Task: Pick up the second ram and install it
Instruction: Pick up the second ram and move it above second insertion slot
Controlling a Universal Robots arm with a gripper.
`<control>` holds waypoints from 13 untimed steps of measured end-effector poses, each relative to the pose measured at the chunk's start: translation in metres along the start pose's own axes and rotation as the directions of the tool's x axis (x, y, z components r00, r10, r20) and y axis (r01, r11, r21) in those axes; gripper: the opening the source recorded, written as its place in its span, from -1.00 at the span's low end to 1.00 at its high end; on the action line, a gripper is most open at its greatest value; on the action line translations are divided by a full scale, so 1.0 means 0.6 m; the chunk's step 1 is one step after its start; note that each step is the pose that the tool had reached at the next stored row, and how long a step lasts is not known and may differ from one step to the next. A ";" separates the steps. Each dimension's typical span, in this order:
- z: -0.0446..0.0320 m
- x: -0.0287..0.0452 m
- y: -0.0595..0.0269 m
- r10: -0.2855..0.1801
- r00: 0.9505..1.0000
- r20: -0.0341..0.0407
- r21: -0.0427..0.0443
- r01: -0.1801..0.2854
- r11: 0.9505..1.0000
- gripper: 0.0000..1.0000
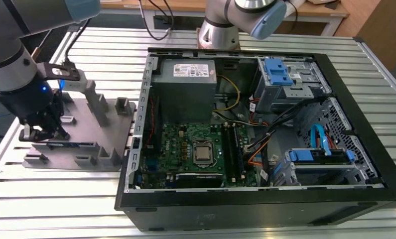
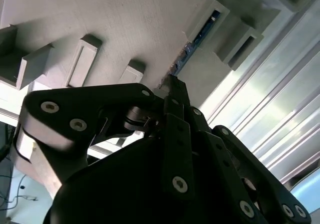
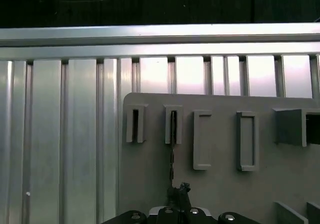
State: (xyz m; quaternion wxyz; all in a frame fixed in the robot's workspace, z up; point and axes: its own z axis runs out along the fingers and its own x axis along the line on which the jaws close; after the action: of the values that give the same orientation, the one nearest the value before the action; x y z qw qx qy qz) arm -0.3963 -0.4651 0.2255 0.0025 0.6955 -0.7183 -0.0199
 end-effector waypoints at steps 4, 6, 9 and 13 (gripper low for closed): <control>0.000 0.000 0.000 -0.008 1.000 0.000 0.000 0.008 1.000 -0.79; 0.000 0.000 0.000 -0.008 1.000 0.000 0.000 0.008 1.000 -0.79; 0.000 0.000 0.000 -0.008 1.000 0.000 0.000 0.008 1.000 -0.77; 0.000 0.000 0.000 -0.008 1.000 0.000 0.000 0.008 1.000 -0.42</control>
State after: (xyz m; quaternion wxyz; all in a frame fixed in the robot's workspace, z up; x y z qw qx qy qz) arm -0.3963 -0.4651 0.2254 0.0025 0.6985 -0.7153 -0.0199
